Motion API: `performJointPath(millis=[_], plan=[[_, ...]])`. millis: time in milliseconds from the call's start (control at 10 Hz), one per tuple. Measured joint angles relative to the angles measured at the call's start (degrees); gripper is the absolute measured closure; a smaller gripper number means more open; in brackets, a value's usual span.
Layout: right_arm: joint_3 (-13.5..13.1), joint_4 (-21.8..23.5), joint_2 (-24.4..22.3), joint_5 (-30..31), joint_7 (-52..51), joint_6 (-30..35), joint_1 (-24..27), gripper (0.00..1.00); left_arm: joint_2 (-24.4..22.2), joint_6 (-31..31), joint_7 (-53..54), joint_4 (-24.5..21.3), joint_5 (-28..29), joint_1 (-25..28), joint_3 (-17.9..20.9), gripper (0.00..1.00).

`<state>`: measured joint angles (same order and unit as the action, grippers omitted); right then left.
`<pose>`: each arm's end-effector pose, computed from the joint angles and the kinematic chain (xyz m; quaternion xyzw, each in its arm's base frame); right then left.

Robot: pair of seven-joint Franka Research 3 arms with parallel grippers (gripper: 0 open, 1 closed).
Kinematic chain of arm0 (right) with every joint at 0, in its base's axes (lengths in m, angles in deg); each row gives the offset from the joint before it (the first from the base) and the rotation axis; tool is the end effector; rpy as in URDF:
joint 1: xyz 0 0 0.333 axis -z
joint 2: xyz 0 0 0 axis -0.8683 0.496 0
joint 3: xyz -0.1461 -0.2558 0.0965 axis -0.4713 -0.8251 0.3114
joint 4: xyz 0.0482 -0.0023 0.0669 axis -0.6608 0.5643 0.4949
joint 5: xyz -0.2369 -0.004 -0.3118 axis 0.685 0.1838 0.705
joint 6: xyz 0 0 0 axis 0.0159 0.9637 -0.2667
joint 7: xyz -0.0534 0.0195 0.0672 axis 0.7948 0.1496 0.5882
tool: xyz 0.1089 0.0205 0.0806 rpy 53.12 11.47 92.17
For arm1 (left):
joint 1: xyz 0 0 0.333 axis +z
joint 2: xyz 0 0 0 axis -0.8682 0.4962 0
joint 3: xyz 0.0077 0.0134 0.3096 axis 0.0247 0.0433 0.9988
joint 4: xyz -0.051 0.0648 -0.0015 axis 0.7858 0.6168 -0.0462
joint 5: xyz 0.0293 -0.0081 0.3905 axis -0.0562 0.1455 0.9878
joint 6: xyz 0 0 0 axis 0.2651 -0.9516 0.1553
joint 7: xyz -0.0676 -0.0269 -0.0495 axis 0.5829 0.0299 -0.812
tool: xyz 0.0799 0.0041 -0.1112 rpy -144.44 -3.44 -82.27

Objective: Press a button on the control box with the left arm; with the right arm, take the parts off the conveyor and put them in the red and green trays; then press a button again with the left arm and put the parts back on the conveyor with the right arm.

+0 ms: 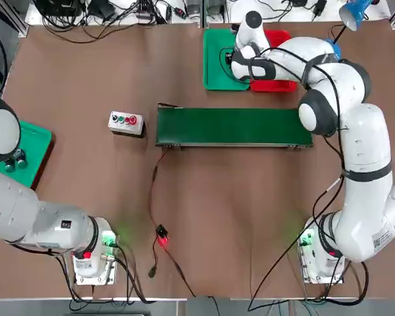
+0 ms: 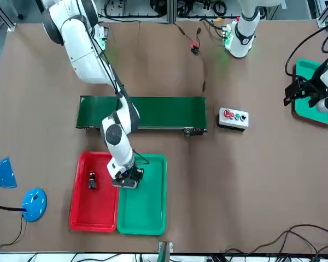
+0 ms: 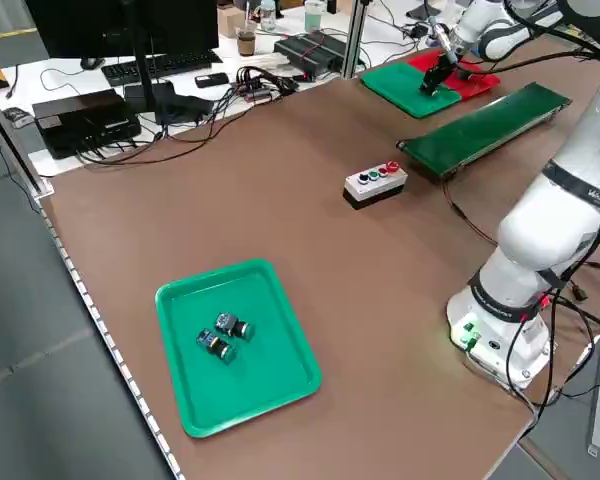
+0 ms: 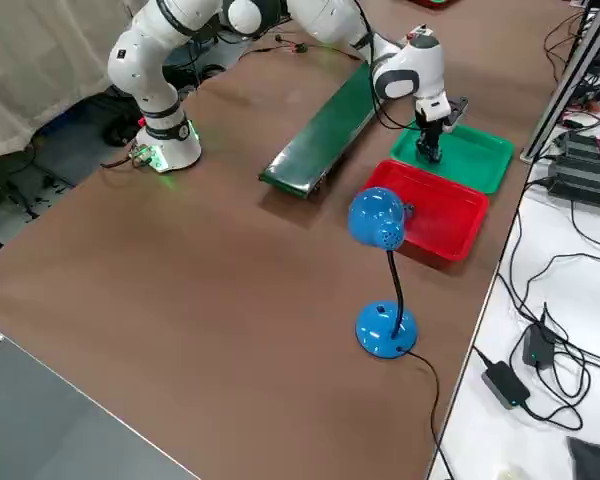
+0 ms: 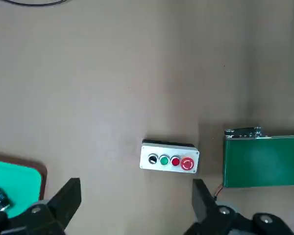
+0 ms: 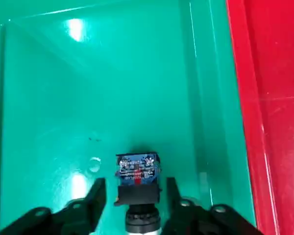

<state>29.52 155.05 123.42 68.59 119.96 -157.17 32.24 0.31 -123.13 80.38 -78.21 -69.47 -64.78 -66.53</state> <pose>0.6790 0.3391 0.1635 -0.9881 0.0532 -0.1352 0.0514 0.5685 -0.0369 0.5917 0.9995 -0.0271 0.0030 0.0184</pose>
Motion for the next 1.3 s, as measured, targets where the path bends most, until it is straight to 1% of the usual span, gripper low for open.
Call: performJointPath(millis=[200,300,400,600,700,1000,1200,1300], plan=[[-0.3,-0.2,0.0,0.0,-0.5,-0.1,0.0,0.04,0.0,0.0,0.0,0.0,0.0,0.0,0.0,0.00],[-0.7,-0.7,-0.1,0.0,-1.0,-0.2,0.3,0.00,0.0,0.0,0.0,0.0,0.0,0.0,0.0,0.00],[-0.7,-1.5,-0.5,0.0,-1.9,0.4,1.7,0.00,0.0,0.0,-0.1,0.0,0.0,0.1,0.1,0.00],[-0.3,-2.6,-3.4,0.0,-3.3,6.9,4.4,0.00,0.0,0.0,-0.1,0.3,0.0,0.6,0.5,0.00],[-0.3,-2.8,-5.8,0.0,-3.7,10.5,5.0,0.00,-0.1,0.0,0.1,0.5,0.0,0.7,0.5,0.00],[-0.3,-2.7,-15.1,0.0,-7.9,24.1,8.3,0.00,-0.1,-0.2,0.2,0.7,0.0,0.7,0.3,0.04],[-0.4,-2.6,-21.8,0.0,-9.0,27.8,11.6,0.00,-0.1,-0.2,0.2,0.7,0.0,0.6,0.1,0.07],[-0.4,-2.7,-25.2,0.0,-9.5,30.3,13.7,0.00,0.0,-0.2,0.2,0.7,0.0,0.6,0.0,0.15]])
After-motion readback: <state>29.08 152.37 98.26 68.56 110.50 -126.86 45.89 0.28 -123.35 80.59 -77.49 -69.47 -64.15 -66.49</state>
